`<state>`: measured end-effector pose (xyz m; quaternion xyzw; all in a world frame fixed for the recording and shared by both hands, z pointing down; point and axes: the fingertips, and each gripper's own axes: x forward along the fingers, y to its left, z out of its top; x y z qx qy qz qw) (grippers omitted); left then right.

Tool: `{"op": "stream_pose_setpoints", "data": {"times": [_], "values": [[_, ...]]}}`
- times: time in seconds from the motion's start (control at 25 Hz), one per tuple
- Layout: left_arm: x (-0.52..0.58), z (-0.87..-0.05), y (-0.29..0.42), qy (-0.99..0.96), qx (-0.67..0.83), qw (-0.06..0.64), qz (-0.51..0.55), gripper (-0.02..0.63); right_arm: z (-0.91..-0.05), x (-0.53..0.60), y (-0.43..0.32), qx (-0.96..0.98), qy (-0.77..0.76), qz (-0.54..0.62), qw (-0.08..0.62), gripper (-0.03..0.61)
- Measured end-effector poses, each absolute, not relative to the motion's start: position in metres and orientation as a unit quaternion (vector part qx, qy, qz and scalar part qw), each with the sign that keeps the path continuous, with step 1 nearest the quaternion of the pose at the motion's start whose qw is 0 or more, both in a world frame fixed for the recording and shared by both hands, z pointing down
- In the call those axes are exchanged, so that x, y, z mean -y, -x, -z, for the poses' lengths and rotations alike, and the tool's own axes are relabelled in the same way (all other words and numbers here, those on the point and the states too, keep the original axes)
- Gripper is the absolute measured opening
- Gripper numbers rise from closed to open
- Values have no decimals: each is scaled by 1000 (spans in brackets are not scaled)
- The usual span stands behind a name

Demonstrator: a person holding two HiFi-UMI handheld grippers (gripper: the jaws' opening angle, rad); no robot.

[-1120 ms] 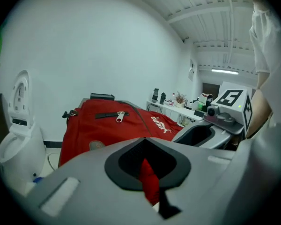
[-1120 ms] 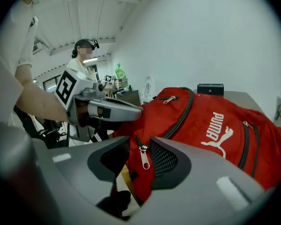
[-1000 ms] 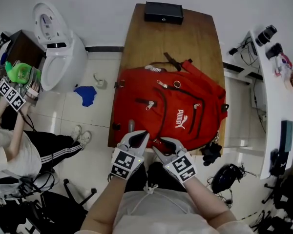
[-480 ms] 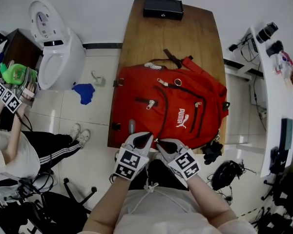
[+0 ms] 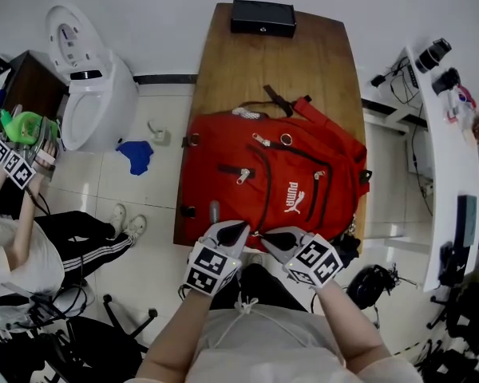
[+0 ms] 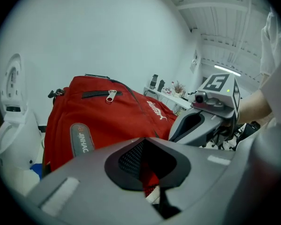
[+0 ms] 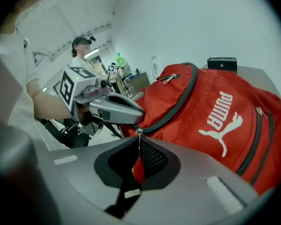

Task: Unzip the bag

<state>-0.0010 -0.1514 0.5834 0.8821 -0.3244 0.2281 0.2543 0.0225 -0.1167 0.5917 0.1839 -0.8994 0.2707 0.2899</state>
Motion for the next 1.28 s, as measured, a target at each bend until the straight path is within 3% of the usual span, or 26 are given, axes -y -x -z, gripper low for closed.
{"op": "stream_pose_setpoints", "data": {"times": [0.48, 0.88, 1.28], "values": [[145, -596, -2, -883, 276, 259, -277, 6, -597, 146, -43, 883, -178, -89, 424, 12], [144, -596, -3, -882, 249, 298, -268, 5, -588, 178, -55, 878, -213, -74, 421, 15], [133, -602, 0, -883, 225, 290, -294, 6, -553, 241, -64, 872, -285, -31, 397, 14]]}}
